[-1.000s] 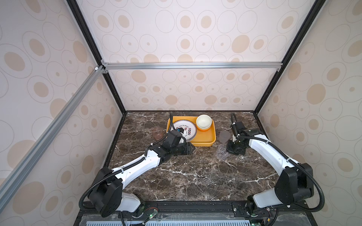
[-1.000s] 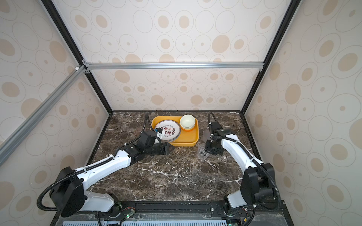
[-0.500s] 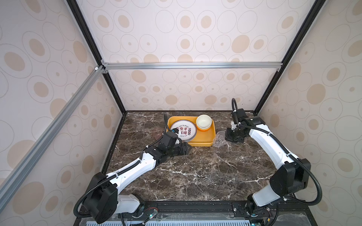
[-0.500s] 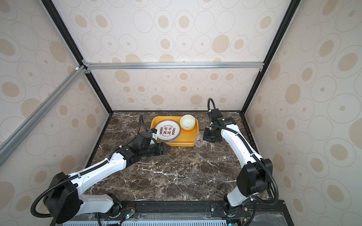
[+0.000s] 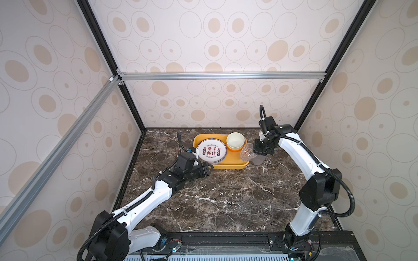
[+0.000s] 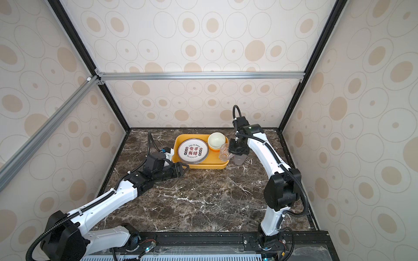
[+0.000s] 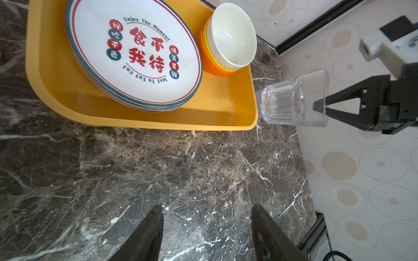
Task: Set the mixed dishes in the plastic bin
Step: 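Lift the clear glass cup with the right gripper and carry it over the bin, then lower the clear glass cup into the bin beside the bowls and release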
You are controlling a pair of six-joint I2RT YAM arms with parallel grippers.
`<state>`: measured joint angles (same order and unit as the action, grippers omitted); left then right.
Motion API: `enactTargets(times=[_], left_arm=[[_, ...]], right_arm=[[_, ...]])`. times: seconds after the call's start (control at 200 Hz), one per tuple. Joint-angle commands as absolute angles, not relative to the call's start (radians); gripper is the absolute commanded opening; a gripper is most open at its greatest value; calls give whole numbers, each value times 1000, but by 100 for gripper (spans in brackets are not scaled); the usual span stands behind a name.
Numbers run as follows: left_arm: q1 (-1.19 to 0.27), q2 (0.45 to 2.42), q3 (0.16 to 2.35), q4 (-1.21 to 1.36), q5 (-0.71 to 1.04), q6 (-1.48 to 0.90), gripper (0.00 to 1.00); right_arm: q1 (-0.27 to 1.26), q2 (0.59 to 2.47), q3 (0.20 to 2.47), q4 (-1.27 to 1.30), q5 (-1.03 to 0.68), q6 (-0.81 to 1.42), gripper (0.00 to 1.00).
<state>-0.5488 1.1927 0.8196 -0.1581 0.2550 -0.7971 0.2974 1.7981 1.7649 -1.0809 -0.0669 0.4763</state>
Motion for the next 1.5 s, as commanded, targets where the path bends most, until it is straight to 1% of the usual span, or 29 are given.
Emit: enactTargets(times=[0.0, 0.57, 1.496], left_arm=[[-534, 1168, 816, -178, 241, -812, 62], [-514, 1154, 804, -188, 244, -816, 61], [-500, 1135, 788, -196, 240, -822, 61]], right_arm=[[317, 1836, 1825, -1103, -75, 466, 5], [340, 2028, 1948, -1102, -81, 478, 4], [373, 2170, 2015, -1106, -6, 484, 5]])
